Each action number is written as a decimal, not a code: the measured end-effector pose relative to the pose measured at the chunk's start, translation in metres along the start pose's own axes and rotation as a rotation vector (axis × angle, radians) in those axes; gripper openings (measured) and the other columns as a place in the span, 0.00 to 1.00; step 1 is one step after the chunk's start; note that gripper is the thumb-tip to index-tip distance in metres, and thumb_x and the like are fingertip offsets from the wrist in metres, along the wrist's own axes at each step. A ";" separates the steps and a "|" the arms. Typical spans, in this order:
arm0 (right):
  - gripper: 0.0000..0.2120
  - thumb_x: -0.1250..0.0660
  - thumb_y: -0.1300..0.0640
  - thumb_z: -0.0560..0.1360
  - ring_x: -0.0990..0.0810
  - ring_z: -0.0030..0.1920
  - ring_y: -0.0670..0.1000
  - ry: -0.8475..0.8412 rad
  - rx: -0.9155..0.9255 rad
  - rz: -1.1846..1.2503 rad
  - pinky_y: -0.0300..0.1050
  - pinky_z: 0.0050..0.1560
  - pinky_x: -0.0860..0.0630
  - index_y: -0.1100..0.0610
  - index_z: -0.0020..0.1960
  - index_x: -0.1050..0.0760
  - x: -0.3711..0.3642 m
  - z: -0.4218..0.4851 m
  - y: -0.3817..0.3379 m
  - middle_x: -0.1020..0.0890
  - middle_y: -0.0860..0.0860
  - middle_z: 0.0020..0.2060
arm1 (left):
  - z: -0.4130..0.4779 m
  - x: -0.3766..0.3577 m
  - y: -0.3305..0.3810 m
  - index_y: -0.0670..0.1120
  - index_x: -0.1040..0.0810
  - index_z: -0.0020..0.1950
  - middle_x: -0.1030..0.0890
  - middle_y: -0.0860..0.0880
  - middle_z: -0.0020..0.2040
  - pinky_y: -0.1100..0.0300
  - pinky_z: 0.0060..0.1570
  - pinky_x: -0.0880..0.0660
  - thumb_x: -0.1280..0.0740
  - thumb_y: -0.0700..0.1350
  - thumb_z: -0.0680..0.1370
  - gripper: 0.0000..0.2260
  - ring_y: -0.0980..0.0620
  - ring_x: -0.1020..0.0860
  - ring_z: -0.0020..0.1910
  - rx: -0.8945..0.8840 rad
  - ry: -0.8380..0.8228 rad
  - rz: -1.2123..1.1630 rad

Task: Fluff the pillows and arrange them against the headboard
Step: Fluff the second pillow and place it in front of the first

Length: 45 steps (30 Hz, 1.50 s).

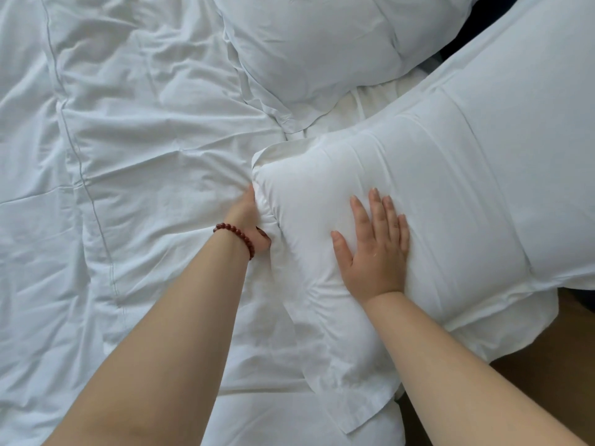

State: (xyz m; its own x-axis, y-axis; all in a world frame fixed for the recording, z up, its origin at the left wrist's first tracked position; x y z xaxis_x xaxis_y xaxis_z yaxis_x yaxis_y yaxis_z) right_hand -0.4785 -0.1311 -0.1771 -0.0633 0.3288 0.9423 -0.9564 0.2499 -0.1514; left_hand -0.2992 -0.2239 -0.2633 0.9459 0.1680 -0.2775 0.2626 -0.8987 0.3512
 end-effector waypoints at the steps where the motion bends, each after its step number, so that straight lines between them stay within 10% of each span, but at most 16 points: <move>1: 0.28 0.42 0.41 0.79 0.38 0.76 0.56 0.002 -0.001 0.002 0.56 0.75 0.44 0.53 0.74 0.32 0.001 -0.001 0.001 0.34 0.56 0.75 | 0.002 0.000 -0.001 0.48 0.17 0.48 0.15 0.52 0.42 0.57 0.48 0.20 0.36 0.61 0.78 0.18 0.52 0.16 0.39 -0.020 -0.006 -0.031; 4: 0.28 0.42 0.41 0.79 0.37 0.76 0.57 0.009 0.012 0.005 0.56 0.75 0.44 0.53 0.74 0.31 0.003 -0.003 0.001 0.34 0.56 0.75 | 0.005 0.009 0.000 0.49 0.19 0.56 0.16 0.52 0.50 0.56 0.51 0.22 0.32 0.58 0.76 0.15 0.53 0.18 0.47 -0.141 0.040 -0.072; 10: 0.28 0.42 0.41 0.78 0.37 0.76 0.56 0.001 0.010 -0.013 0.56 0.75 0.44 0.53 0.74 0.31 0.001 -0.002 -0.002 0.34 0.56 0.75 | 0.000 0.023 0.003 0.48 0.27 0.40 0.23 0.51 0.34 0.58 0.37 0.24 0.31 0.44 0.78 0.08 0.54 0.25 0.32 -0.323 0.103 -0.171; 16: 0.27 0.41 0.41 0.78 0.37 0.75 0.57 0.000 0.006 -0.016 0.56 0.75 0.44 0.52 0.73 0.31 0.000 -0.001 -0.003 0.33 0.56 0.75 | 0.017 0.018 0.031 0.42 0.22 0.63 0.18 0.43 0.57 0.50 0.54 0.21 0.31 0.43 0.77 0.15 0.45 0.19 0.57 -0.273 0.028 -0.216; 23: 0.28 0.41 0.41 0.78 0.37 0.76 0.56 -0.007 0.007 -0.027 0.55 0.75 0.45 0.52 0.74 0.31 0.000 -0.002 -0.004 0.34 0.55 0.75 | 0.006 0.036 0.057 0.45 0.24 0.66 0.17 0.44 0.55 0.49 0.51 0.19 0.24 0.40 0.70 0.25 0.46 0.17 0.52 -0.436 0.154 -0.158; 36: 0.28 0.43 0.40 0.78 0.39 0.76 0.58 -0.099 -0.024 0.049 0.54 0.75 0.49 0.51 0.74 0.32 0.003 0.002 -0.003 0.35 0.56 0.76 | -0.063 0.004 0.047 0.46 0.24 0.54 0.18 0.51 0.42 0.64 0.42 0.24 0.38 0.44 0.81 0.05 0.57 0.20 0.38 -0.663 0.326 -0.041; 41: 0.30 0.44 0.38 0.77 0.43 0.77 0.62 -0.099 -0.329 0.039 0.60 0.76 0.50 0.51 0.75 0.34 0.027 -0.018 0.047 0.38 0.59 0.77 | -0.071 -0.029 -0.022 0.53 0.38 0.75 0.36 0.50 0.75 0.51 0.69 0.34 0.33 0.57 0.76 0.30 0.51 0.34 0.71 -0.567 0.354 0.383; 45: 0.37 0.44 0.31 0.74 0.55 0.79 0.63 -0.182 -0.644 0.081 0.69 0.73 0.49 0.45 0.78 0.44 0.039 -0.056 0.107 0.51 0.55 0.80 | -0.058 -0.038 -0.067 0.52 0.49 0.79 0.41 0.46 0.77 0.43 0.71 0.38 0.32 0.69 0.68 0.47 0.42 0.38 0.74 -0.325 0.374 0.469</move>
State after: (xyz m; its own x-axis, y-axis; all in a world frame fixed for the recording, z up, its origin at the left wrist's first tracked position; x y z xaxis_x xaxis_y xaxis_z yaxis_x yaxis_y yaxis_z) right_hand -0.5673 -0.0410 -0.1732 -0.2288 0.2248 0.9472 -0.5893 0.7424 -0.3186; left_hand -0.3414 -0.1467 -0.2239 0.9604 -0.0281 0.2771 -0.2027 -0.7530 0.6260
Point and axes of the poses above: each hand's wrist, its own z-axis towards the middle knuckle, its own x-axis out of the back of the hand, y = z × x, the point moved 8 cm from there along z, towards the middle knuckle
